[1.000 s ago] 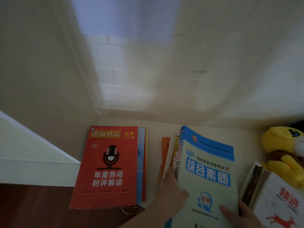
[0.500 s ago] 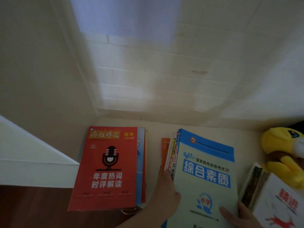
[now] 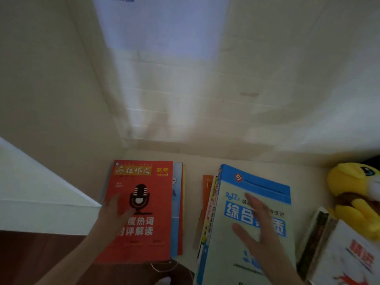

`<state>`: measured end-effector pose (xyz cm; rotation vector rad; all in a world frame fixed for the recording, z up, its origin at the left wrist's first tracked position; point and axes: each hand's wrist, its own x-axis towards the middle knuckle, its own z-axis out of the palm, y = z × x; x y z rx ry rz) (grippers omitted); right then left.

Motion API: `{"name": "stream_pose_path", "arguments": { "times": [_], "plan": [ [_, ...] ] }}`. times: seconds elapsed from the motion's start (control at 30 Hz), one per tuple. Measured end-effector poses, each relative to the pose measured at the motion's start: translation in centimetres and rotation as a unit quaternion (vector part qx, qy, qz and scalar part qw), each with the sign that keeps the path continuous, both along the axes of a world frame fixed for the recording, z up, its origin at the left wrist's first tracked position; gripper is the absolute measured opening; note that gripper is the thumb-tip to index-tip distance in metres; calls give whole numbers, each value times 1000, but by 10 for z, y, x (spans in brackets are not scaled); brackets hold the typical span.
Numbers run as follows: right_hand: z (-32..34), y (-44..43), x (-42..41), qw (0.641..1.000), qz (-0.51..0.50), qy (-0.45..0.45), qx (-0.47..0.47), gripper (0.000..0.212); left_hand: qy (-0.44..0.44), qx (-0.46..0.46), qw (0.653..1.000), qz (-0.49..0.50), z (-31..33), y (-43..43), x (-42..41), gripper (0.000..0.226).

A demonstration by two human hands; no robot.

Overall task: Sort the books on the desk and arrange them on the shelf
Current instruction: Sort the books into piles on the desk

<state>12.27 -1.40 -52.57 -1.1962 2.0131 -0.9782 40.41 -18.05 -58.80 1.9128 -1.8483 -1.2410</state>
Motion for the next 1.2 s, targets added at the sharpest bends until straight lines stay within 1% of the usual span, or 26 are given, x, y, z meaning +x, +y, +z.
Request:
{"name": "stream_pose_path", "arguments": {
  "times": [0.07,0.1,0.13,0.2,0.23,0.27,0.33,0.37,0.4,0.43,0.5,0.53,0.57,0.6,0.63,0.67,0.73,0.77,0.8,0.87,0.93,1.03,1.07,1.1,1.17,1.2],
  "plan": [
    [-9,-32,29,992,50,-99,53,64,-99,-5,995,19,-17,1,18,71],
    [-13,-47,44,985,70,-134,83,65,-133,-19,991,23,-21,3,26,73],
    [-19,-61,57,974,87,-180,108,65,-140,-3,990,32,-21,4,32,75],
    [-33,-81,79,946,122,-266,140,56,-95,53,992,65,-17,7,36,76],
    [-40,-87,88,936,134,-286,157,48,-75,69,992,69,-15,9,38,75],
    [-48,-91,96,935,140,-284,161,50,-62,79,993,67,-13,10,38,72],
    [-59,-94,111,943,144,-241,178,68,-44,79,994,60,-14,13,41,68],
    [-66,-97,114,949,138,-219,182,72,-34,77,994,68,-12,14,42,67],
    [-73,-98,114,948,115,-226,195,70,-25,74,994,81,-12,14,45,65],
    [-73,-100,114,942,84,-256,201,66,-16,75,993,89,-10,13,47,61],
    [-77,-101,113,918,65,-336,201,63,15,76,991,106,-2,13,45,45],
    [-76,-100,113,912,75,-353,194,58,37,66,991,114,3,14,43,36],
    [-75,-100,114,903,82,-375,191,48,61,51,990,117,8,16,42,28],
    [-75,-98,117,899,78,-387,187,40,87,37,989,116,13,18,41,24],
    [-75,-97,119,896,62,-404,176,36,115,31,987,111,20,21,41,22],
    [-76,-95,119,895,40,-414,162,39,144,33,983,109,29,23,41,23],
    [-71,-94,117,890,5,-432,142,58,206,38,972,109,54,27,43,33],
    [-67,-94,113,888,-8,-442,126,62,239,41,964,109,66,28,43,41],
    [-59,-93,108,887,-20,-451,101,60,263,39,958,108,77,28,42,47],
    [-35,-91,91,888,-42,-454,51,49,295,25,950,99,93,26,30,52],
    [-4,-84,66,908,-44,-416,6,44,335,25,937,93,99,25,6,48],
    [26,-61,19,930,-71,-359,-18,49,362,51,930,48,92,34,-45,36],
    [31,-49,5,934,-82,-348,-18,51,360,67,930,18,88,40,-62,32],
    [33,-35,-7,937,-95,-335,-8,59,353,78,932,-12,81,47,-79,31],
    [35,-10,-22,941,-126,-312,21,85,343,89,933,-69,67,62,-105,33],
    [35,2,-26,939,-151,-307,34,86,341,93,931,-95,57,69,-114,36]
  ]
}}
